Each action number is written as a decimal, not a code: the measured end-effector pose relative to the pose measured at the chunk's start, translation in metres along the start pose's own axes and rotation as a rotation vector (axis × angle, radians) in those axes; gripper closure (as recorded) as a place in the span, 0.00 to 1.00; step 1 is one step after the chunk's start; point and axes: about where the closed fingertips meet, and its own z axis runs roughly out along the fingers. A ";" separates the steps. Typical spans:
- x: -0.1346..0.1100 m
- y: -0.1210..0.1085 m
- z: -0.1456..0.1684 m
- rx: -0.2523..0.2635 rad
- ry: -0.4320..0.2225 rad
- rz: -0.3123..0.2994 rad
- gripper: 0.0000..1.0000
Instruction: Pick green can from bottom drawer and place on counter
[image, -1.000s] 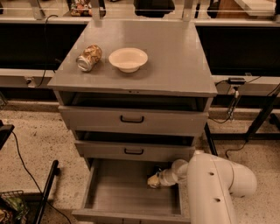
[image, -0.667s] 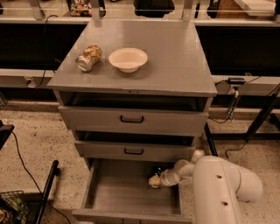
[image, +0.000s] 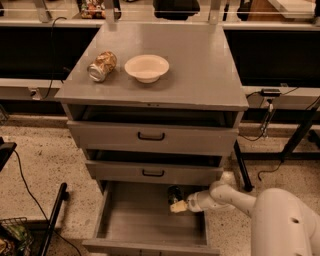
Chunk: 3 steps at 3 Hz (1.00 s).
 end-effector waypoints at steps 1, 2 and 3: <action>0.008 0.030 -0.021 -0.123 0.049 -0.183 1.00; 0.038 0.070 -0.050 -0.265 0.178 -0.443 1.00; 0.051 0.093 -0.085 -0.297 0.157 -0.575 1.00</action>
Offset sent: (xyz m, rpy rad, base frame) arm -0.1051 0.0049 0.0819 0.1363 -0.1315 0.7549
